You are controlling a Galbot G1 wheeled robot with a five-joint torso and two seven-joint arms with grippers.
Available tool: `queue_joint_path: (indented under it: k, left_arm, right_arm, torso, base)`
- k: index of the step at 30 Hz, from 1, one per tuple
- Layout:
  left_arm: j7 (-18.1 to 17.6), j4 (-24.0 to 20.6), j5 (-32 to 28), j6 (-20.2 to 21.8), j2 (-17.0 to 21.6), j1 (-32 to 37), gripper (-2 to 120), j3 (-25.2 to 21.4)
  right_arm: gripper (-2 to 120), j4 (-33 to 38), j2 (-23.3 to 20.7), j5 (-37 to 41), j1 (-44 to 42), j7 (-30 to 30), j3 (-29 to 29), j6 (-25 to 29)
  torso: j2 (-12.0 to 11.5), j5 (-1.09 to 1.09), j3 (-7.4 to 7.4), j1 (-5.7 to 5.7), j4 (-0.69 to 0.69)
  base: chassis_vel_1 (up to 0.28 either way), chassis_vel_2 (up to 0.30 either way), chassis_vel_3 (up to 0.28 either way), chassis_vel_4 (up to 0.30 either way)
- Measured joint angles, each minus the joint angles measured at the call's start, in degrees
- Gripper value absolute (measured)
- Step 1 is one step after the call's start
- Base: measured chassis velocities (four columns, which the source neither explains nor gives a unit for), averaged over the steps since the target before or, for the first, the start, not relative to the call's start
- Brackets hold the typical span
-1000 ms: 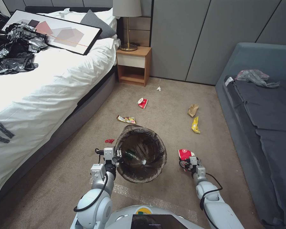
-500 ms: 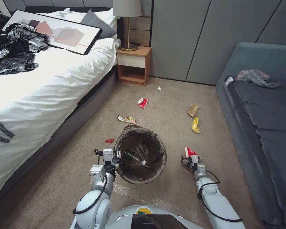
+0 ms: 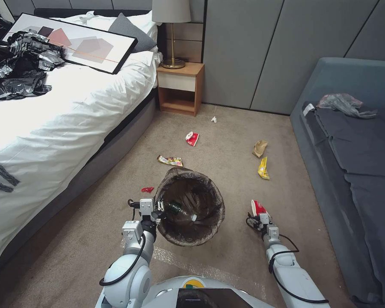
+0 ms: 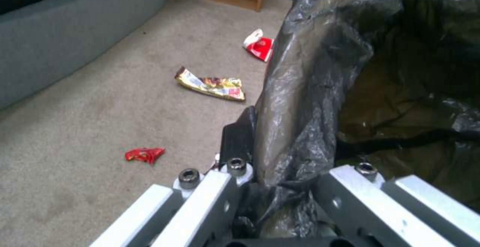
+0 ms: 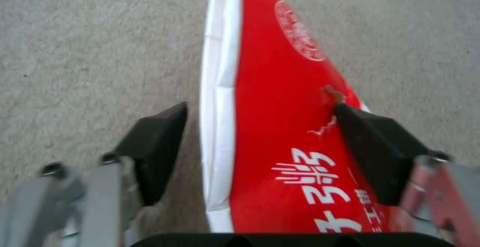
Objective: Pick up the trash bin, then pick up the garbage from the floor and place it into the trash bin.
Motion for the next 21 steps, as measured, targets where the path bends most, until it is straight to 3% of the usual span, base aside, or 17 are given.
queue_joint_path:
  k: [6, 8, 10, 16, 21]
  left_arm:
    - [0.0, 0.0, -0.13, 0.01, 0.05, -0.06, 3, -0.24]
    - [-0.01, 0.12, -0.21, 0.01, 0.02, -0.09, 3, -0.29]
    - [-0.01, 0.15, -0.22, 0.02, 0.01, -0.1, 3, -0.29]
    - [-0.04, 0.61, -0.35, 0.12, -0.12, -0.6, 3, -0.25]
    - [-0.04, 0.69, -0.37, 0.14, -0.15, -0.62, 3, -0.14]
  right_arm:
    - [52, -0.01, 0.07, -0.17, 0.12, 0.07, 0.0, 0.11]
    - [37, -0.02, 0.06, -0.21, 0.37, 0.14, -0.01, 0.16]
    - [36, -0.01, 0.06, -0.21, 0.4, 0.14, -0.01, 0.17]
    - [9, 0.39, -0.21, -0.22, 0.49, 0.3, 0.09, 0.79]
    - [2, 0.52, -0.39, -0.21, 0.32, 0.43, 0.24, 1.29]
  torso:
    - [0.0, 0.01, 0.0, 0.0, 0.0]
    - [0.0, 0.01, 0.0, 0.0, -0.01]
    - [0.0, 0.01, 0.0, 0.0, -0.01]
    - [0.0, 0.0, 0.0, 0.0, -0.01]
    - [0.0, -0.01, 0.0, 0.0, 0.01]
  base:
    - [0.0, 0.0, 0.0, 0.0]
    - [0.0, 0.0, 0.0, 0.0]
    - [0.0, 0.0, 0.0, 0.0]
    - [0.0, 0.0, 0.0, 0.0]
    - [0.0, 0.0, 0.0, 0.0]
